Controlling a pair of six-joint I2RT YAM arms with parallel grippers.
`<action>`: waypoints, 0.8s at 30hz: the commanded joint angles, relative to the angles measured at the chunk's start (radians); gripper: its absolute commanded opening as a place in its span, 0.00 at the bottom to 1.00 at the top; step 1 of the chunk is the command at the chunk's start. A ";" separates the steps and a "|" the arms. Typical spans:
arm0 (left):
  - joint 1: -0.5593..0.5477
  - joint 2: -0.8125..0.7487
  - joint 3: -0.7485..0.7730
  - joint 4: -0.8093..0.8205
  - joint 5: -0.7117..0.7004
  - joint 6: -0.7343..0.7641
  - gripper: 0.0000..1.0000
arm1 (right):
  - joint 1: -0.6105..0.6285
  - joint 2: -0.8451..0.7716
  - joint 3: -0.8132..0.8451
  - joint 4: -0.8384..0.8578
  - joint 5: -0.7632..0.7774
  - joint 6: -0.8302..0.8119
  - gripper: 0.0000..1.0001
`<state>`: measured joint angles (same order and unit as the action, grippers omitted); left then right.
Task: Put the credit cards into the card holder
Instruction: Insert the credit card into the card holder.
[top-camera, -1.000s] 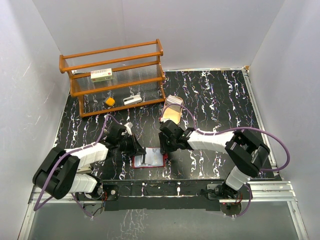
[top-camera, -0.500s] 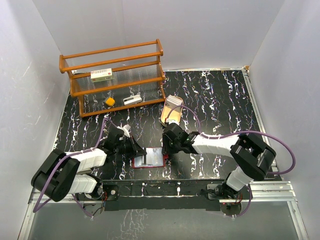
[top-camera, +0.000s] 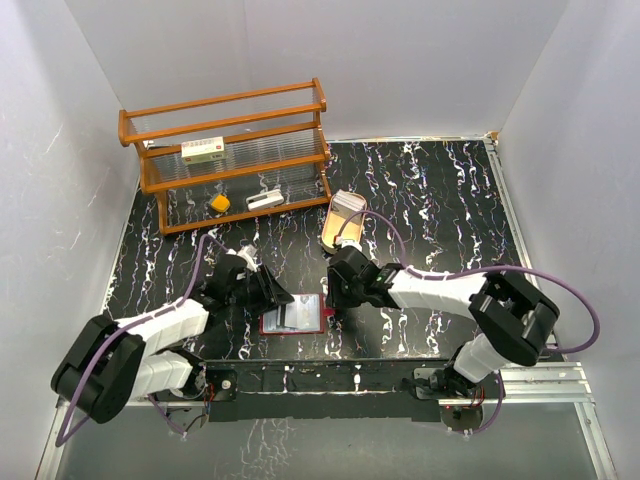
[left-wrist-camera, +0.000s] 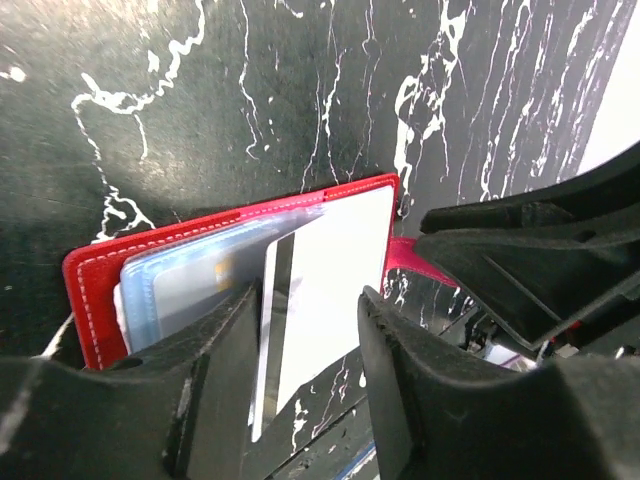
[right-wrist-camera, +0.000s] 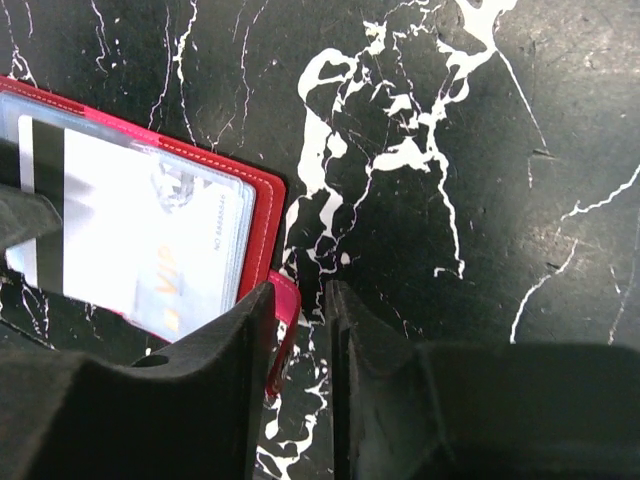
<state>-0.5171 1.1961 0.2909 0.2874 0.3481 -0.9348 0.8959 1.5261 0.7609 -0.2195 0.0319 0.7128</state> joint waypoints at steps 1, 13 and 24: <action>-0.001 -0.057 0.074 -0.220 -0.093 0.079 0.44 | 0.005 -0.065 0.033 -0.039 0.022 -0.010 0.28; -0.003 -0.073 0.136 -0.330 -0.105 0.120 0.51 | 0.006 -0.154 -0.009 0.006 -0.078 0.019 0.37; -0.004 -0.073 0.105 -0.319 -0.059 0.088 0.53 | 0.016 -0.085 -0.006 0.023 -0.072 0.018 0.40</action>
<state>-0.5175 1.1431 0.4023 0.0101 0.2676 -0.8402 0.9012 1.4178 0.7551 -0.2504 -0.0338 0.7258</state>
